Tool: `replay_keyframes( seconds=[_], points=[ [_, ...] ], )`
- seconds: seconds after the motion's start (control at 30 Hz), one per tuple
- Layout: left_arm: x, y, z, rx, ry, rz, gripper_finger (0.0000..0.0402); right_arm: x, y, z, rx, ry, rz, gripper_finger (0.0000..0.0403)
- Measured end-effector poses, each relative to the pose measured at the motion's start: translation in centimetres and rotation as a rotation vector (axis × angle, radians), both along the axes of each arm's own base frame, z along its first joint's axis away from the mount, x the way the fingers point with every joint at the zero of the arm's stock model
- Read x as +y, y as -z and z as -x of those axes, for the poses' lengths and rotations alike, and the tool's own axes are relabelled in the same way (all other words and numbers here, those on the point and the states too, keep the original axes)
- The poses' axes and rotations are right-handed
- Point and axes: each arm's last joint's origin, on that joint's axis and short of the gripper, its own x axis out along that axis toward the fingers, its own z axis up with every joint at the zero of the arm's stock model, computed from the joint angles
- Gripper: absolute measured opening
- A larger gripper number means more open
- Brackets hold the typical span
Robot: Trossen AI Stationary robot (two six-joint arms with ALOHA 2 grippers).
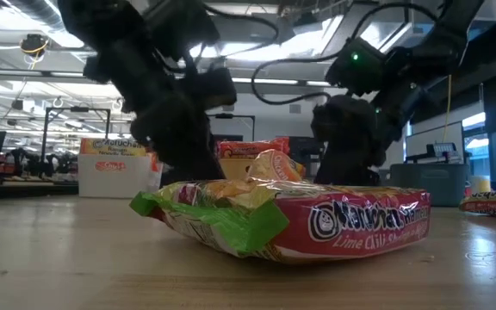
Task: Sort Maruchan noodles
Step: Put the light orange noddle pack into the white bin
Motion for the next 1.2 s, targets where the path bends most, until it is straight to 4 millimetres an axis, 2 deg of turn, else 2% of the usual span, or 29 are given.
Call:
replay_keyframes(
  seconds=[0.2,0.37,0.83,1.07,1.2],
  points=[
    [-0.2,1.6,-0.8,-0.023,0.012,0.017,0.0187,0.0,1.1,-0.7,-0.034,-0.020,-0.006,0.0255],
    [0.1,2.5,-0.9,0.001,-0.001,0.013,0.0187,0.0,1.1,-1.1,-0.082,-0.036,-0.014,0.0255],
    [0.3,2.6,-1.2,-0.021,-0.010,0.020,0.0187,0.0,0.0,-2.1,-0.236,-0.054,0.008,0.0255],
    [0.3,2.5,-1.3,-0.035,-0.010,0.023,0.0187,-0.1,-1.4,-2.9,-0.407,-0.048,0.037,0.0255],
    [0.3,2.5,-1.3,-0.038,-0.010,0.023,0.0187,-0.2,-1.3,-2.8,-0.397,-0.028,0.050,0.0255]
  ],
)
